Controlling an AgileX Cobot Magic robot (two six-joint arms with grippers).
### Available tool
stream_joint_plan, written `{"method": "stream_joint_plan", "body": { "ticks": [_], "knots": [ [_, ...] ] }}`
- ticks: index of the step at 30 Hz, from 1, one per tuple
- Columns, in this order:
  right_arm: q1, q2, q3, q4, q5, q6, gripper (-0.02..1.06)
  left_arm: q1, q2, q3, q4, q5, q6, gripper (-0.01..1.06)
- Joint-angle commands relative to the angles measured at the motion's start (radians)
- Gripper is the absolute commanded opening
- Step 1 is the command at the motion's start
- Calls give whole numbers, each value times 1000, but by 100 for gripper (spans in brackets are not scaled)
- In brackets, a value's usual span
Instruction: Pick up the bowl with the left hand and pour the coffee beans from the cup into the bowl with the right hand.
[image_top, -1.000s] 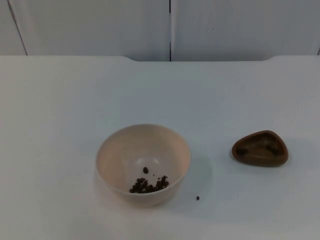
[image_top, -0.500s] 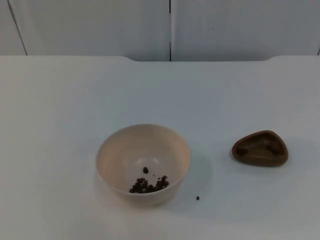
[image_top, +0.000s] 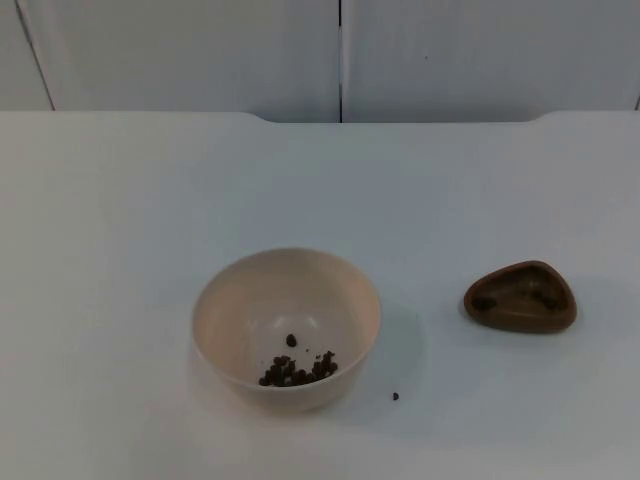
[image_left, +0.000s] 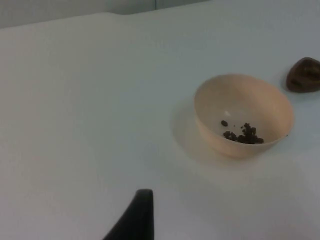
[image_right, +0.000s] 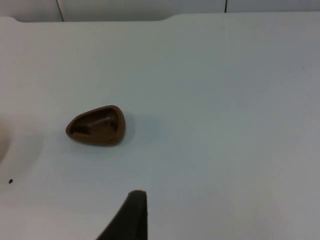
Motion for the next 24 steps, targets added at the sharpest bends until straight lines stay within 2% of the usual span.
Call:
{"method": "stream_joint_plan", "body": {
  "ticks": [1, 5, 24],
  "knots": [
    [-7, -4, 2, 4, -8, 2, 105, 19, -5, 4, -2, 0, 1, 105],
    [-7, -4, 2, 4, -8, 2, 105, 97, -5, 4, -2, 0, 1, 105],
    [-7, -4, 2, 4, -8, 2, 105, 357, -5, 4, -2, 0, 1, 105]
  ]
}}
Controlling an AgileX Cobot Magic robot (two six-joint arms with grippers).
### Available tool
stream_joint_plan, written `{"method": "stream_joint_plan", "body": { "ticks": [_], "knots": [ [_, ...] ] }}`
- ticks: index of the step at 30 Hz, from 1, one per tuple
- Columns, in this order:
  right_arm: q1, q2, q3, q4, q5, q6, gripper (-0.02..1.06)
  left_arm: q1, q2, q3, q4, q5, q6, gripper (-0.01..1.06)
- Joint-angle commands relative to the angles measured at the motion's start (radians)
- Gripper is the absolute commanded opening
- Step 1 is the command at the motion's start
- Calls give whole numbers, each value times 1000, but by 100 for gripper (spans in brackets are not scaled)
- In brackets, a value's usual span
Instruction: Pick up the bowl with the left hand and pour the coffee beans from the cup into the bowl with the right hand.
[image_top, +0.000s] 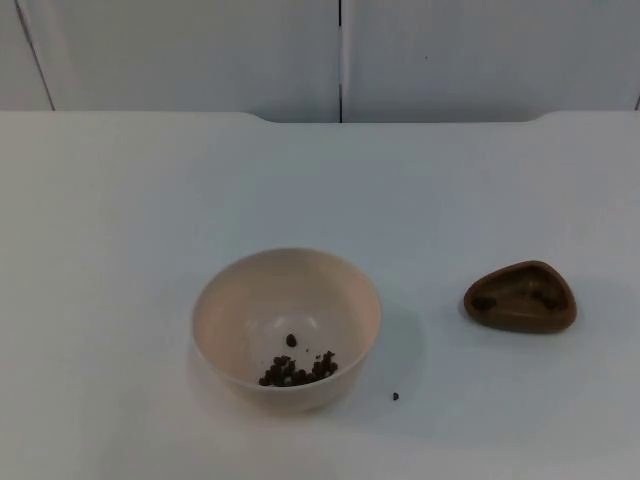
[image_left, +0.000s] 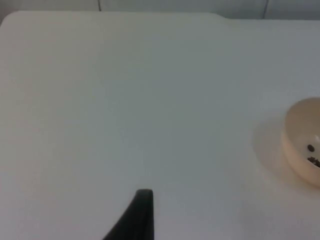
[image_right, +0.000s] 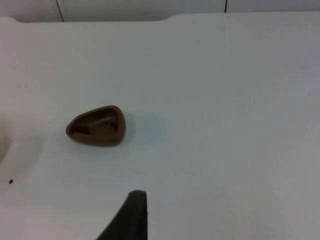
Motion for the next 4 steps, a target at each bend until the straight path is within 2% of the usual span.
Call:
{"method": "stream_joint_plan", "body": {
  "ticks": [1, 4],
  "knots": [
    [-7, -4, 2, 4, -8, 0, 105, 43, -5, 4, -2, 0, 1, 105],
    [-7, -4, 2, 4, -8, 0, 105, 67, -5, 4, -2, 0, 1, 105]
  ]
}}
